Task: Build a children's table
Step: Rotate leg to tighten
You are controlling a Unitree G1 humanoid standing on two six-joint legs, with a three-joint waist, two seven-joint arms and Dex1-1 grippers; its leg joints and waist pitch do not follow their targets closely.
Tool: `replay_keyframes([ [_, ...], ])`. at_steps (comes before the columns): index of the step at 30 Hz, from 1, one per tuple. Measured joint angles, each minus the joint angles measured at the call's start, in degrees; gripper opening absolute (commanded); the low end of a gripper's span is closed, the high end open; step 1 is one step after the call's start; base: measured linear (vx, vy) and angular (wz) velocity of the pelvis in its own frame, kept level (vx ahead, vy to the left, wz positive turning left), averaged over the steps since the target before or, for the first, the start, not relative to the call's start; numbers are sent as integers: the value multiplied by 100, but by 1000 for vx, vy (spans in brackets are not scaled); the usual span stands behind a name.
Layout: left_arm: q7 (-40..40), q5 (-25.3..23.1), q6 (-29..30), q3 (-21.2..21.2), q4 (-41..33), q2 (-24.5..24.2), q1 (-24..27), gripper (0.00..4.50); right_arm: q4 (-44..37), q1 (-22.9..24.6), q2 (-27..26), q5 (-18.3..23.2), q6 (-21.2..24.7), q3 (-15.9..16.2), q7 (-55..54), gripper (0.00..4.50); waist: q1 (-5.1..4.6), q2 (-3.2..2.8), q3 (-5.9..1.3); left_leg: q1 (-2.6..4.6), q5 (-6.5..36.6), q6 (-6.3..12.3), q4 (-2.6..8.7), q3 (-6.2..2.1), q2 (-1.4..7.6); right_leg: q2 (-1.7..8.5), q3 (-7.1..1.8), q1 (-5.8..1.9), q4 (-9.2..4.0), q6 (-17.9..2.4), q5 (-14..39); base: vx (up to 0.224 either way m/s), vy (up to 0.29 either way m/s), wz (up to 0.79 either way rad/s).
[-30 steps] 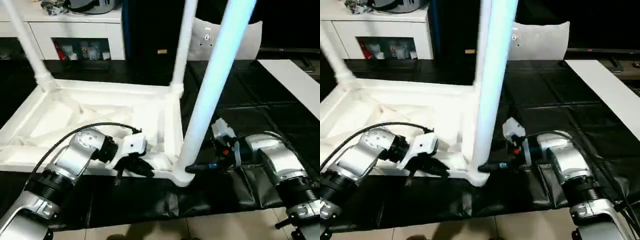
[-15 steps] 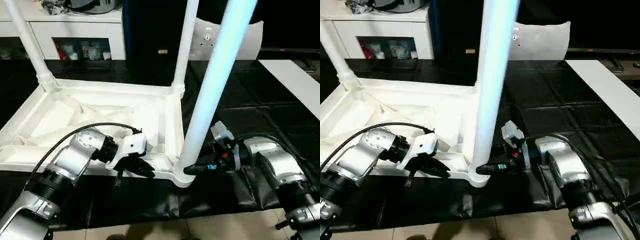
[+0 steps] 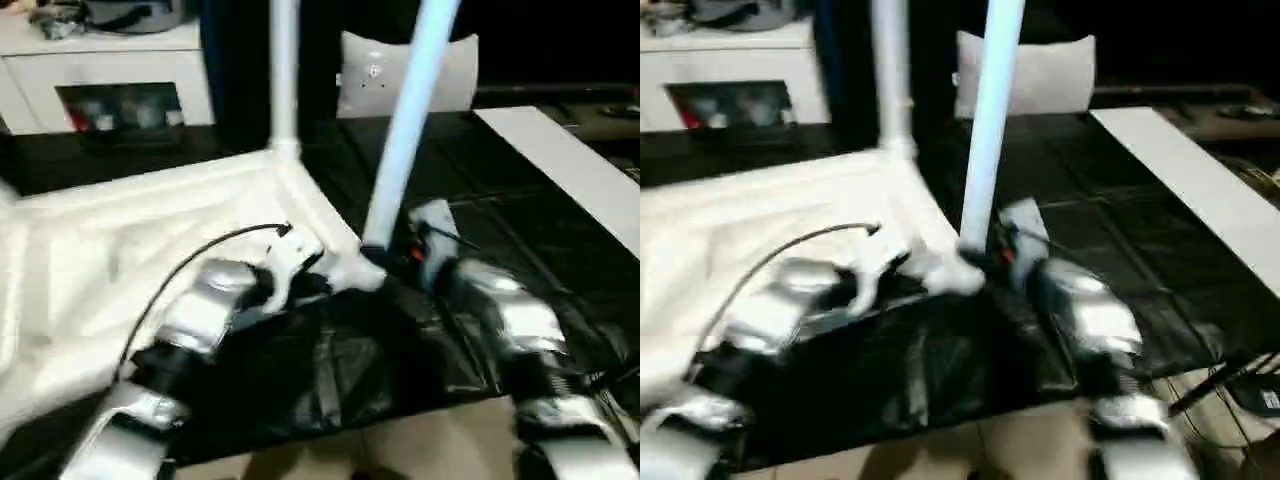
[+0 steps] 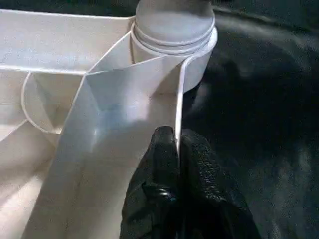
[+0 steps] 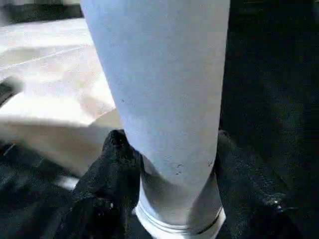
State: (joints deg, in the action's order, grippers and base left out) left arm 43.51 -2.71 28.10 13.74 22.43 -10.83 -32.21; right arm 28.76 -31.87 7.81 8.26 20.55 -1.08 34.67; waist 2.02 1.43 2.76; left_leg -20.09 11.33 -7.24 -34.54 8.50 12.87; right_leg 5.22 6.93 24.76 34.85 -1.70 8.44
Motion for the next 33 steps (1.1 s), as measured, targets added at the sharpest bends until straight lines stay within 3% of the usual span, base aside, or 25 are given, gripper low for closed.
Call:
replay_keyframes([
  [5,-384,-151,45,-43,-21,200,-29,0,227,-130,-267,-188,-348,-69,-580,196,46,-2,-1,-14,9,14,22,1,-1,1,-2,17,-1,4,7,0,0,0],
  [6,-392,-158,43,-42,-21,202,-34,0,292,-130,-272,-189,-478,-72,-581,251,54,-2,-1,-14,13,20,23,2,-1,0,-4,17,-1,-3,9,0,0,0],
  [13,-77,-97,-95,36,-21,44,-27,0,121,60,-120,-121,-536,-66,-79,312,78,-4,0,-12,16,25,25,6,-1,1,-7,17,-1,-19,3,0,0,0],
  [25,1867,211,-952,389,-104,-1065,133,0,-285,332,1166,246,-687,588,2767,406,192,-4,1,0,14,21,16,5,1,1,-7,8,10,-12,3,0,0,0],
  [31,2907,416,-1365,641,-189,-1512,197,0,-418,439,1511,243,-1349,1065,3808,406,386,1,0,0,14,21,6,6,1,7,-9,-6,8,-10,4,0,0,0],
  [33,3150,423,-1538,686,-189,-1657,198,0,-394,461,1549,242,-1414,1120,4042,380,407,3,1,0,14,21,5,6,1,7,-10,-8,8,-10,4,0,0,0],
])
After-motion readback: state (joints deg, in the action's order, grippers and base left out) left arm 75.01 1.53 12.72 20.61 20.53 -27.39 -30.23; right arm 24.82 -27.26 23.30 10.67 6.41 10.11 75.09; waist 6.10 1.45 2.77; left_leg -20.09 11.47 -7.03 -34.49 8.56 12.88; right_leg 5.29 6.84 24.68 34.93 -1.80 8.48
